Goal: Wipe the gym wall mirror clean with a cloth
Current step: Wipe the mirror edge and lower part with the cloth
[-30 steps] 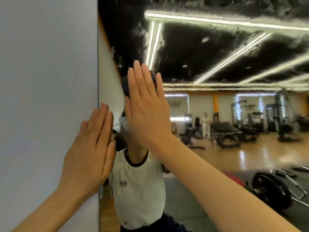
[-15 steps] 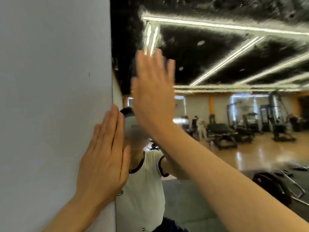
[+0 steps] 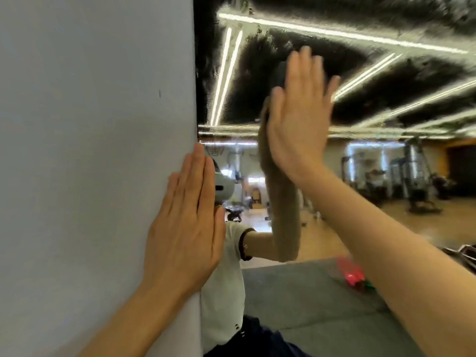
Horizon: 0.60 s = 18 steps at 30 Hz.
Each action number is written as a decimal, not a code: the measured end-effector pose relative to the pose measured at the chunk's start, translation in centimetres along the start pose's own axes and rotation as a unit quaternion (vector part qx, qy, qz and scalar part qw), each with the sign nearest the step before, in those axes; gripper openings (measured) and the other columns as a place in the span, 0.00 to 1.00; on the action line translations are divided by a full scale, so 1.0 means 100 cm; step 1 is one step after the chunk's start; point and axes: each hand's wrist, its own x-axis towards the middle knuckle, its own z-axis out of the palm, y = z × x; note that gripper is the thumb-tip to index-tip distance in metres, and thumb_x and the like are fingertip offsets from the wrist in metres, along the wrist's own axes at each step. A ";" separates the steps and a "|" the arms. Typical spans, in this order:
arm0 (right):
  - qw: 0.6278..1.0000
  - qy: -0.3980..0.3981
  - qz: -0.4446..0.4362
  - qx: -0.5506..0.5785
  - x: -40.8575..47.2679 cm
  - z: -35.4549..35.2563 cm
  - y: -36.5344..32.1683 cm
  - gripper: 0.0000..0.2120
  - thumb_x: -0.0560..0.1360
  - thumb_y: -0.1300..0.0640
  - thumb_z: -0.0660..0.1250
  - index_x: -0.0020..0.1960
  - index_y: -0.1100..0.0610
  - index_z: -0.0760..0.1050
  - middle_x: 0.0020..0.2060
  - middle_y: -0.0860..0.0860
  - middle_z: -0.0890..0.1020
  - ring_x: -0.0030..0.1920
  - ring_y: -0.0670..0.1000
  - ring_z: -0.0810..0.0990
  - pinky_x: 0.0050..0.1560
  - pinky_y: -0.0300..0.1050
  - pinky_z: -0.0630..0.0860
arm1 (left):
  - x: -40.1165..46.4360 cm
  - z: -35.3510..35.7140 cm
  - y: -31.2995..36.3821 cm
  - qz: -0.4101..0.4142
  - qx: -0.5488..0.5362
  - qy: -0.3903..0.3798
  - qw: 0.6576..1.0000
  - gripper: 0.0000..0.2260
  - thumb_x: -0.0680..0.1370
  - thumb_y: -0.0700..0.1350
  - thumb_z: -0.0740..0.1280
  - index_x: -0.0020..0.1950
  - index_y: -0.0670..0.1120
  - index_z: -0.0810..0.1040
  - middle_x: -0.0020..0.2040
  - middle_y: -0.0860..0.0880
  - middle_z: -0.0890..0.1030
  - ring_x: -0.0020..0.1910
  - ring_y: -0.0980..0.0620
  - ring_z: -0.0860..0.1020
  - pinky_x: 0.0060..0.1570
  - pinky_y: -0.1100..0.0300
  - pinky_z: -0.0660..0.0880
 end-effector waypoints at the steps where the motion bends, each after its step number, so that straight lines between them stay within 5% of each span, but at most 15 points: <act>1: 0.998 -0.009 -0.068 -0.005 -0.004 0.008 -0.028 0.27 0.85 0.51 0.45 0.82 0.58 0.49 0.82 0.55 0.52 0.81 0.55 0.47 0.78 0.55 0.36 | 0.000 0.000 0.000 -0.001 -0.006 0.005 1.000 0.28 0.84 0.49 0.50 0.81 0.36 0.56 0.82 0.39 0.53 0.81 0.43 0.53 0.79 0.53 0.46; 4: 0.974 -0.023 -0.227 0.003 -0.012 0.019 -0.075 0.26 0.85 0.52 0.47 0.81 0.59 0.54 0.81 0.55 0.57 0.81 0.55 0.52 0.78 0.52 0.37 | 0.001 -0.001 0.000 0.003 -0.017 0.024 1.000 0.27 0.83 0.47 0.52 0.79 0.35 0.60 0.79 0.40 0.56 0.79 0.44 0.56 0.79 0.54 0.47; 6: 0.966 -0.037 -0.253 0.024 -0.004 0.010 -0.054 0.26 0.84 0.53 0.49 0.80 0.59 0.57 0.80 0.56 0.59 0.80 0.56 0.54 0.77 0.50 0.38 | 0.001 -0.002 -0.001 0.008 -0.011 0.022 1.000 0.27 0.83 0.46 0.52 0.79 0.34 0.59 0.80 0.38 0.55 0.79 0.44 0.56 0.79 0.54 0.47; 11: 0.999 -0.035 -0.007 0.026 -0.014 -0.019 0.088 0.28 0.84 0.52 0.45 0.82 0.60 0.51 0.81 0.55 0.53 0.81 0.54 0.47 0.79 0.52 0.38 | -0.001 -0.001 -0.001 0.007 -0.001 0.007 1.000 0.28 0.84 0.48 0.51 0.81 0.36 0.55 0.82 0.39 0.53 0.81 0.44 0.53 0.80 0.53 0.47; 14: 0.991 -0.019 0.133 0.019 -0.030 -0.025 0.111 0.30 0.82 0.51 0.43 0.82 0.61 0.49 0.82 0.56 0.51 0.81 0.55 0.46 0.80 0.57 0.39 | -0.001 -0.001 -0.001 0.000 -0.016 0.011 1.000 0.27 0.84 0.49 0.50 0.81 0.37 0.55 0.82 0.40 0.54 0.81 0.45 0.53 0.80 0.54 0.47; 18: 0.998 -0.005 0.038 0.042 -0.047 -0.008 0.023 0.29 0.83 0.51 0.42 0.82 0.60 0.51 0.81 0.56 0.52 0.81 0.56 0.47 0.79 0.55 0.38 | -0.006 -0.009 -0.004 0.004 -0.032 0.014 0.999 0.27 0.84 0.47 0.51 0.81 0.38 0.54 0.82 0.42 0.52 0.82 0.47 0.51 0.80 0.55 0.44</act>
